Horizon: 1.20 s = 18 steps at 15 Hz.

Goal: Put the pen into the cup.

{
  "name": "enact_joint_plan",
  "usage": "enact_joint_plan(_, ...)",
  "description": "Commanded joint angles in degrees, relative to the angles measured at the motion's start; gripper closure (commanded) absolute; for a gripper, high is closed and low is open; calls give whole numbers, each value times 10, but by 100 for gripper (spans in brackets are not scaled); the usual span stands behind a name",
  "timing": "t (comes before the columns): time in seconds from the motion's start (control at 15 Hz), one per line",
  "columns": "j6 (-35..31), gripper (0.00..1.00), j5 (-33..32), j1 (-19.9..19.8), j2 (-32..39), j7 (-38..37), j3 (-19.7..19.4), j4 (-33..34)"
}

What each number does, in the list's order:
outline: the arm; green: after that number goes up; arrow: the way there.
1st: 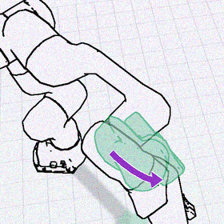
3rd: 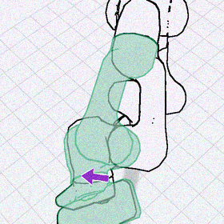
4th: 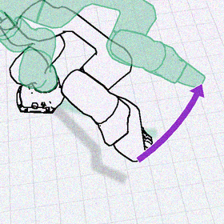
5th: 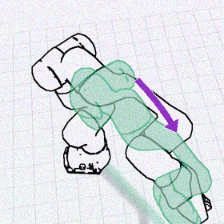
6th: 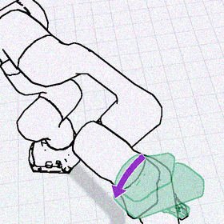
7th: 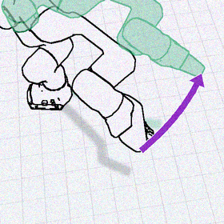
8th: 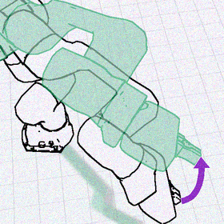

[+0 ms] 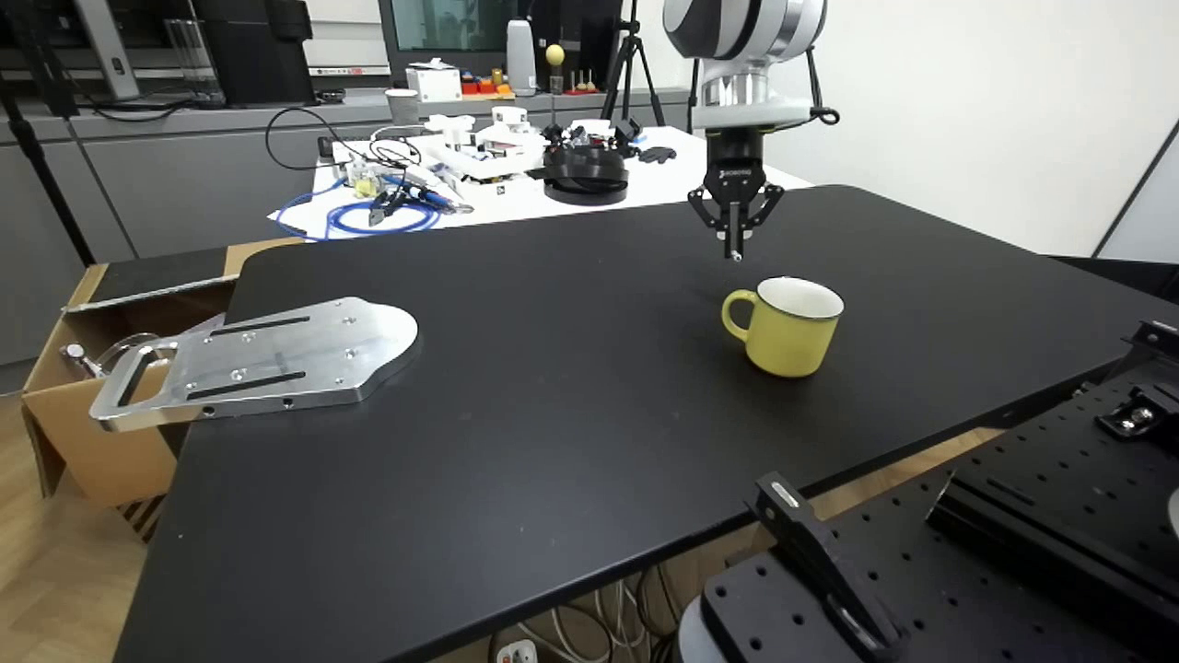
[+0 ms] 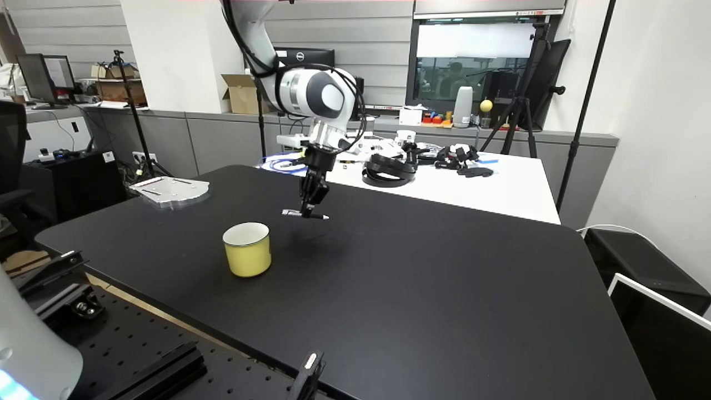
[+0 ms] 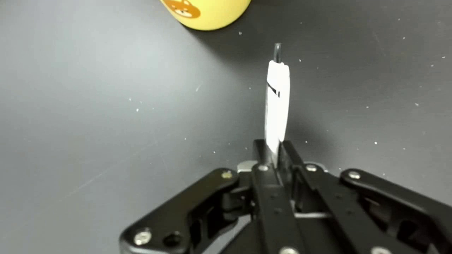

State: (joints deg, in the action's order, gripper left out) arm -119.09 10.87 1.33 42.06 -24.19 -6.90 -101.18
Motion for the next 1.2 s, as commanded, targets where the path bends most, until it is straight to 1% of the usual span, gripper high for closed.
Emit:
enact_joint_plan(0.0,103,97,23,-36,-12,16,14,40)
enact_joint_plan(0.33,295,97,63,-77,4,64,29,104)
enact_joint_plan(0.53,382,97,83,-87,18,76,29,130)
enact_joint_plan(0.73,446,97,100,-92,32,85,28,145)
enact_joint_plan(1.13,523,97,126,-90,68,92,26,158)
